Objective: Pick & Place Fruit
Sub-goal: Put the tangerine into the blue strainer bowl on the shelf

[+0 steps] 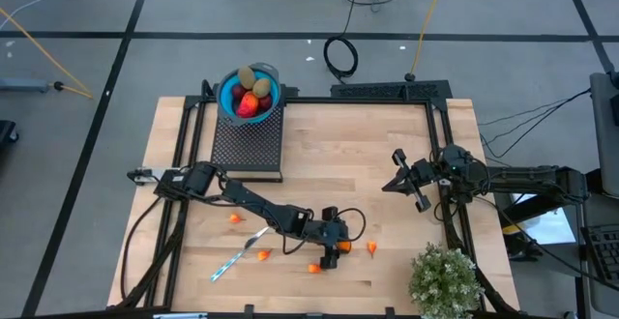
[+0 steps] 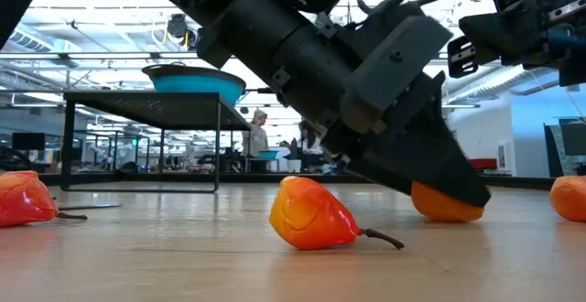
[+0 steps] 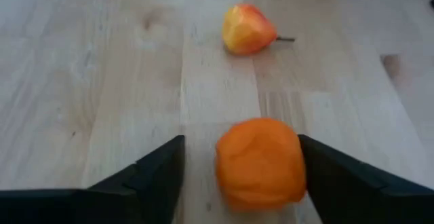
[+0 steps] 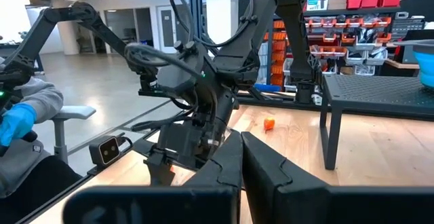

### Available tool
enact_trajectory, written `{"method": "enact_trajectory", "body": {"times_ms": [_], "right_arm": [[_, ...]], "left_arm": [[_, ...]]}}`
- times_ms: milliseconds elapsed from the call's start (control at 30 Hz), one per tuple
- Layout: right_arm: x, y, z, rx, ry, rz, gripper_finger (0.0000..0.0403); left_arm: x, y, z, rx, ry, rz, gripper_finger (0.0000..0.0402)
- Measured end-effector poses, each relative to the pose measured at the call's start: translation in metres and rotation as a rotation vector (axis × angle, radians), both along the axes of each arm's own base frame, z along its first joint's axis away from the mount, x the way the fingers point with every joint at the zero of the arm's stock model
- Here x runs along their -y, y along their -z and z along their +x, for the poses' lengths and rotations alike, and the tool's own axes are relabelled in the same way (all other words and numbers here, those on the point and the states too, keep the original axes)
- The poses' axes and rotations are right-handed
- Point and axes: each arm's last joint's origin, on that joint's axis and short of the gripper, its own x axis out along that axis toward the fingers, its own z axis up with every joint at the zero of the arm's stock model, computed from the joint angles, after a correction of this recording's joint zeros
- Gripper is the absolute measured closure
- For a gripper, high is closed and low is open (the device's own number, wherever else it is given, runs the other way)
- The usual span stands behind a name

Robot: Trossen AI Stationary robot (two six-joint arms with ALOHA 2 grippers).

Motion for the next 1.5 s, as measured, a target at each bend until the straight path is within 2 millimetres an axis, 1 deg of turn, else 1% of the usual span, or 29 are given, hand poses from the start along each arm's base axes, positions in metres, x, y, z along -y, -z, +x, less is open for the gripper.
{"method": "enact_trajectory", "body": {"times_ms": [233, 300, 367, 433, 500, 600, 733, 800, 1000, 1133, 1267, 1367, 1500], "right_arm": [[0.000, 0.000, 0.000, -0.001, 0.000, 0.004, 0.0403], [0.000, 0.000, 0.000, -0.009, -0.002, 0.022, 0.0403], [0.000, 0.000, 0.000, -0.014, -0.003, 0.034, 0.0403], [0.000, 0.000, 0.000, -0.017, -0.004, 0.041, 0.0403], [0.000, 0.000, 0.000, -0.017, -0.004, 0.041, 0.0403], [0.000, 0.000, 0.000, -0.017, -0.004, 0.041, 0.0403], [0.000, 0.000, 0.000, -0.017, -0.004, 0.041, 0.0403], [0.000, 0.000, 0.000, -0.017, -0.004, 0.041, 0.0403], [0.000, 0.000, 0.000, -0.017, -0.004, 0.041, 0.0403], [0.000, 0.000, 0.000, -0.017, -0.004, 0.041, 0.0403], [0.000, 0.000, 0.000, -0.016, -0.004, 0.039, 0.0403], [0.000, 0.000, 0.000, -0.016, -0.004, 0.038, 0.0403], [0.000, 0.000, 0.000, -0.016, -0.004, 0.038, 0.0403]], "left_arm": [[0.000, -0.001, -0.001, -0.010, 0.008, 0.003, 0.0236], [-0.002, -0.005, -0.003, -0.037, 0.009, 0.011, 0.0256], [-0.005, -0.016, -0.007, -0.067, 0.009, 0.016, 0.0269], [-0.010, -0.035, -0.012, -0.078, 0.010, 0.012, 0.0274], [-0.013, -0.059, -0.019, -0.080, 0.021, 0.000, 0.0275], [-0.015, -0.094, -0.032, -0.067, 0.096, -0.011, 0.0271], [-0.011, -0.142, -0.055, 0.001, 0.295, -0.029, 0.0267], [-0.007, -0.162, -0.068, 0.043, 0.413, -0.032, 0.0267], [0.010, -0.203, -0.100, 0.196, 0.790, -0.063, 0.0266], [0.024, -0.216, -0.115, 0.303, 1.032, -0.082, 0.0266], [0.036, -0.222, -0.127, 0.394, 1.207, -0.085, 0.0266], [0.044, -0.222, -0.131, 0.438, 1.277, -0.062, 0.0266], [0.048, -0.221, -0.133, 0.435, 1.275, -0.046, 0.0266]]}}
